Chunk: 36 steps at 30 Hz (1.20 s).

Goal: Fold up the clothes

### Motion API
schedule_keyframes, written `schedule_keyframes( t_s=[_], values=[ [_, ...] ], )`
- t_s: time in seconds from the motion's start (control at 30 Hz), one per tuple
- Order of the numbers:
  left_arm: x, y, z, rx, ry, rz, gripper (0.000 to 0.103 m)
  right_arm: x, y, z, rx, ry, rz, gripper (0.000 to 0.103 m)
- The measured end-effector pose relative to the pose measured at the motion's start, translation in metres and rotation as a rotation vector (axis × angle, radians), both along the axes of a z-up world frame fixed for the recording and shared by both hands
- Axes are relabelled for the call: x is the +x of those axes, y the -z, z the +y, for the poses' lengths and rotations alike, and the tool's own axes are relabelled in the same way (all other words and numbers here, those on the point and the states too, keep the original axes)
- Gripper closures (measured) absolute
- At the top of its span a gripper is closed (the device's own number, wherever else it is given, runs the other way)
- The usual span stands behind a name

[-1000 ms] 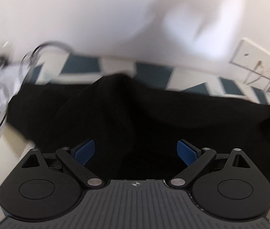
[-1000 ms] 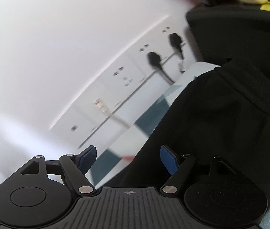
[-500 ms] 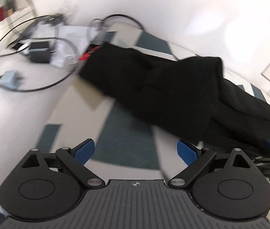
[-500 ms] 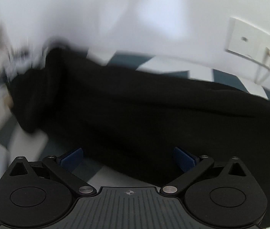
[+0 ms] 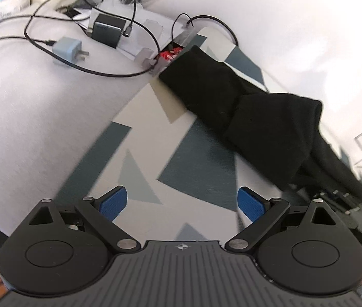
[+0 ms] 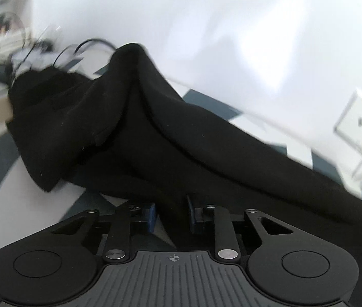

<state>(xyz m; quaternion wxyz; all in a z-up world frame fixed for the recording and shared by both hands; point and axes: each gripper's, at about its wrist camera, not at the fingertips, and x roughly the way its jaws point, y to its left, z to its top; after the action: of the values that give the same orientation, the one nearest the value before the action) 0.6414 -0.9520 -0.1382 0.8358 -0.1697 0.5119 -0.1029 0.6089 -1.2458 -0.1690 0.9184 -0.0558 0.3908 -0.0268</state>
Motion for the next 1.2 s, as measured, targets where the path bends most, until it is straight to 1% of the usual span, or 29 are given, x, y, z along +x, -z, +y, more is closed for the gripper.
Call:
schedule_keyframes(
  t_s=[0.13, 0.17, 0.27, 0.3, 0.37, 0.4, 0.43, 0.47, 0.53, 0.6, 0.67, 0.73, 0.8, 0.83, 0.9, 0.97, 1.03, 1.07, 1.13, 1.17, 1.2],
  values=[
    [0.000, -0.002, -0.002, -0.098, 0.010, -0.001, 0.008, -0.011, -0.009, -0.037, 0.184, 0.043, 0.038, 0.095],
    [-0.001, 0.000, -0.003, -0.115, 0.007, 0.002, 0.008, -0.018, -0.012, -0.042, 0.214, 0.046, 0.049, 0.096],
    [-0.004, 0.006, -0.005, -0.119, -0.002, 0.012, 0.008, -0.044, -0.014, -0.052, 0.265, 0.065, 0.075, 0.096],
    [-0.006, 0.008, -0.006, -0.114, -0.002, 0.011, 0.008, -0.051, -0.013, -0.053, 0.273, 0.070, 0.089, 0.096],
    [-0.013, 0.010, -0.009, -0.070, 0.019, -0.014, 0.008, -0.072, -0.012, -0.055, 0.283, 0.080, 0.113, 0.097],
    [-0.016, 0.013, -0.009, -0.048, 0.027, -0.017, 0.008, -0.080, -0.010, -0.053, 0.279, 0.084, 0.118, 0.096],
    [-0.019, 0.017, -0.009, -0.044, 0.026, -0.008, 0.008, -0.091, -0.010, -0.053, 0.274, 0.089, 0.121, 0.096],
    [-0.022, 0.022, -0.008, -0.059, 0.014, 0.012, 0.008, -0.102, -0.011, -0.053, 0.270, 0.094, 0.126, 0.096],
    [-0.026, 0.035, -0.002, -0.122, -0.036, 0.054, 0.008, -0.115, -0.013, -0.055, 0.273, 0.108, 0.138, 0.097],
    [-0.029, 0.044, 0.003, -0.165, -0.093, 0.075, 0.008, -0.126, -0.015, -0.056, 0.272, 0.118, 0.145, 0.097],
    [-0.031, 0.045, 0.004, -0.160, -0.096, 0.059, 0.010, -0.135, -0.017, -0.055, 0.259, 0.120, 0.142, 0.096],
    [-0.034, 0.045, 0.003, -0.132, -0.082, 0.036, 0.019, -0.144, -0.019, -0.054, 0.247, 0.122, 0.139, 0.096],
    [-0.036, 0.045, 0.003, -0.105, -0.046, 0.012, 0.060, -0.149, -0.021, -0.052, 0.229, 0.123, 0.133, 0.096],
    [-0.038, 0.045, 0.005, -0.129, -0.030, 0.007, 0.063, -0.150, -0.022, -0.052, 0.224, 0.128, 0.130, 0.096],
    [-0.041, 0.046, 0.011, -0.169, -0.014, 0.003, 0.072, -0.151, -0.021, -0.051, 0.224, 0.145, 0.128, 0.096],
    [-0.043, 0.047, 0.013, -0.163, -0.013, 0.002, 0.074, -0.151, -0.020, -0.048, 0.214, 0.157, 0.131, 0.094],
    [-0.046, 0.048, 0.017, -0.174, -0.025, -0.002, 0.074, -0.151, -0.024, -0.043, 0.206, 0.159, 0.121, 0.087],
    [-0.048, 0.049, 0.020, -0.177, -0.028, -0.006, 0.074, -0.150, -0.027, -0.040, 0.206, 0.157, 0.115, 0.086],
    [-0.050, 0.050, 0.024, -0.178, -0.022, -0.006, 0.072, -0.149, -0.034, -0.036, 0.210, 0.150, 0.107, 0.081],
    [-0.050, 0.050, 0.025, -0.178, -0.016, -0.004, 0.066, -0.150, -0.037, -0.035, 0.214, 0.144, 0.107, 0.080],
    [-0.051, 0.049, 0.026, -0.166, -0.005, 0.005, 0.056, -0.149, -0.039, -0.033, 0.211, 0.140, 0.113, 0.078]
  ],
)
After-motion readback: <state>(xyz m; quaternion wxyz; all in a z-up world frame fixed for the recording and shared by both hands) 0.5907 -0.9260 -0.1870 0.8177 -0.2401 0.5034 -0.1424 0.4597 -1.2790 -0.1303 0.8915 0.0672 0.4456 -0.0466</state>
